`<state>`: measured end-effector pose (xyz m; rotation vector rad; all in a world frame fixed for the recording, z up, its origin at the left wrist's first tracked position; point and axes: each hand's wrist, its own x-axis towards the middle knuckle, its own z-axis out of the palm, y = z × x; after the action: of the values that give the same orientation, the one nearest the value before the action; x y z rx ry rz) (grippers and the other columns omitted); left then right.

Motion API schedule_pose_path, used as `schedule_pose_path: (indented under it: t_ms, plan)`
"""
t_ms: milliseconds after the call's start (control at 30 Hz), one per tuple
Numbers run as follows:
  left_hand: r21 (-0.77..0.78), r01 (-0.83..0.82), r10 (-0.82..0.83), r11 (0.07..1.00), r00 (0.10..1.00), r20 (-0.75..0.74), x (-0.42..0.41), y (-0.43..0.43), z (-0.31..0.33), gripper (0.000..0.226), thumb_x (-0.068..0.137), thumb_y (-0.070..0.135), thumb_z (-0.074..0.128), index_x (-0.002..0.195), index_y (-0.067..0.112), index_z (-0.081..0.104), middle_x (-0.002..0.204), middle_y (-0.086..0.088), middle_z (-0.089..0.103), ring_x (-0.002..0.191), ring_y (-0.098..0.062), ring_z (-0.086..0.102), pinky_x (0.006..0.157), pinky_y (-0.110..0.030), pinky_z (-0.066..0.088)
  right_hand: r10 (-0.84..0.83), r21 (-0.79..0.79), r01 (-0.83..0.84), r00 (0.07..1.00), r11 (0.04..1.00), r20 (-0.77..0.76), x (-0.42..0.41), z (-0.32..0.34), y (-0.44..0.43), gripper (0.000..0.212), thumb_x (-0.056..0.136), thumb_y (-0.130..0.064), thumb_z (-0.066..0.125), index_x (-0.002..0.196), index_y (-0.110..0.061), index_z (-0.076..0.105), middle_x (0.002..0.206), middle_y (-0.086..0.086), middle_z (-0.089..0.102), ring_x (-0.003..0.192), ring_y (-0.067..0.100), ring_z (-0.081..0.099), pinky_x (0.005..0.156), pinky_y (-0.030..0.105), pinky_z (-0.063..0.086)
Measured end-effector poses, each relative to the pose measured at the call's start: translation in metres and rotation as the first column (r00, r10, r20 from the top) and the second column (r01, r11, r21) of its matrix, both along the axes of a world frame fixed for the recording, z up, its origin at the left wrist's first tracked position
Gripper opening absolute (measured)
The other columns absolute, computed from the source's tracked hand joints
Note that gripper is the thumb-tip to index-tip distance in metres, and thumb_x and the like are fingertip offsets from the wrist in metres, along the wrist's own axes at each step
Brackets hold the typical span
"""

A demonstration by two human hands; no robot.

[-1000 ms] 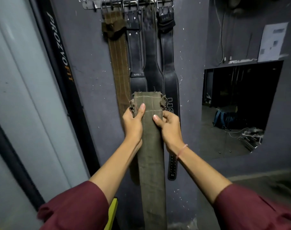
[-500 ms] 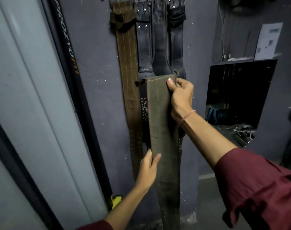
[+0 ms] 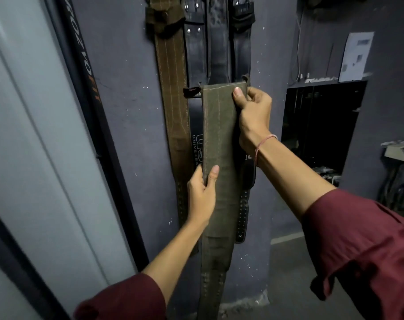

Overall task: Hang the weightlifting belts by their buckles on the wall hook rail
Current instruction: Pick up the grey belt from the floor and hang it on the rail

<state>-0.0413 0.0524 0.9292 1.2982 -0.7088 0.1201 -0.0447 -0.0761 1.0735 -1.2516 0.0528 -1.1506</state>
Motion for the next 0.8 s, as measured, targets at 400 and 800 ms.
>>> schedule_pose_path:
  t_ms: [400,800]
  plan:
    - [-0.123,-0.163,0.167,0.979,0.986,0.025,0.027,-0.036,0.047,0.035,0.1,0.029,0.057,0.096,-0.005,0.061,0.089,-0.022,0.067,0.081,-0.02,0.063,0.076,-0.048,0.054,0.358,-0.049,-0.376,0.909,0.926,-0.213,-0.042,-0.127,-0.009,0.028,0.088,-0.002,0.071,0.114,0.007,0.065,0.109,0.021,0.074,0.096,0.029,0.073,0.083,0.04,0.061]
    - [-0.154,-0.245,0.254,0.957,0.967,0.037,0.034,-0.029,0.059,0.042,0.103,0.031,0.052,0.092,-0.01,0.053,0.079,-0.011,0.054,0.072,-0.02,0.05,0.068,-0.038,0.045,0.316,-0.045,-0.385,0.813,0.922,-0.489,-0.073,-0.221,0.005,0.018,0.087,0.005,0.069,0.095,-0.009,0.075,0.094,0.003,0.079,0.087,0.015,0.075,0.08,0.037,0.062]
